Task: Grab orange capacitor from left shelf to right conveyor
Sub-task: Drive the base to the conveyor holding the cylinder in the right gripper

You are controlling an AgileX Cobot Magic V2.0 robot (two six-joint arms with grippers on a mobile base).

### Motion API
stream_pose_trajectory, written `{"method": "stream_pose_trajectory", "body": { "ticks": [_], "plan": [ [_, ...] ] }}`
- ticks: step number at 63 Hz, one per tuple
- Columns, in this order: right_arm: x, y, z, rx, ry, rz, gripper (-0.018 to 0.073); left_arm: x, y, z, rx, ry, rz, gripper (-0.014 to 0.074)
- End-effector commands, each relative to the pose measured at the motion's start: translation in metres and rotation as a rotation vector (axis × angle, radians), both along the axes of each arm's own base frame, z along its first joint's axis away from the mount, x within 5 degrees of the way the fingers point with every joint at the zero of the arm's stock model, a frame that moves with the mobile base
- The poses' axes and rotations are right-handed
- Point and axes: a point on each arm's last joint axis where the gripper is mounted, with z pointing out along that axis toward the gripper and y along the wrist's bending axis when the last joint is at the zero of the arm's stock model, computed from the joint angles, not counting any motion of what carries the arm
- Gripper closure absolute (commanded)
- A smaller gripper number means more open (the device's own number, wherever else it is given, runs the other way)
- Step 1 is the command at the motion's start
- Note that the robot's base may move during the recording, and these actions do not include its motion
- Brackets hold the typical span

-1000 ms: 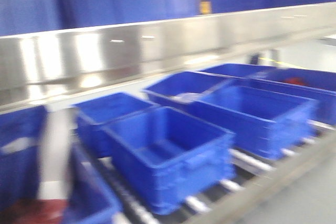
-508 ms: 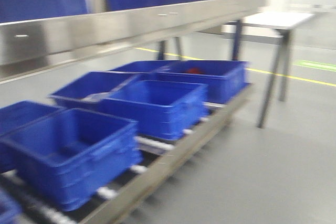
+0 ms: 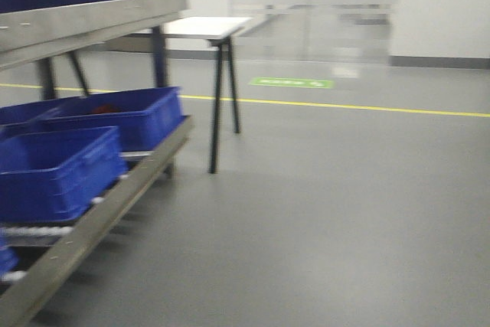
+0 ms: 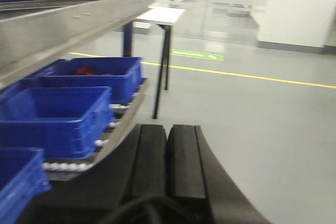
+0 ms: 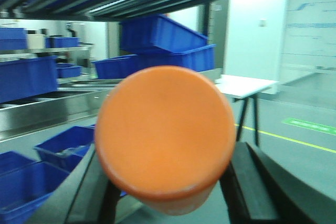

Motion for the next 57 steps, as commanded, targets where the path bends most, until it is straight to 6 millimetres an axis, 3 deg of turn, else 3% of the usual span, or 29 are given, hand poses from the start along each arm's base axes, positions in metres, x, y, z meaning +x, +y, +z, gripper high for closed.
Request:
{"method": "stream_pose_trajectory", "body": {
  "ticks": [1, 57],
  "plan": [
    [-0.0054, -0.0037, 0.0155, 0.047, -0.110, -0.014, 0.0483, -0.0015, 0.0000, 0.0098, -0.026, -0.099, -0.004, 0.0701],
    [-0.0054, -0.0037, 0.0155, 0.047, -0.110, -0.014, 0.0483, -0.0015, 0.0000, 0.0098, -0.026, -0.099, -0.004, 0.0701]
  ]
}}
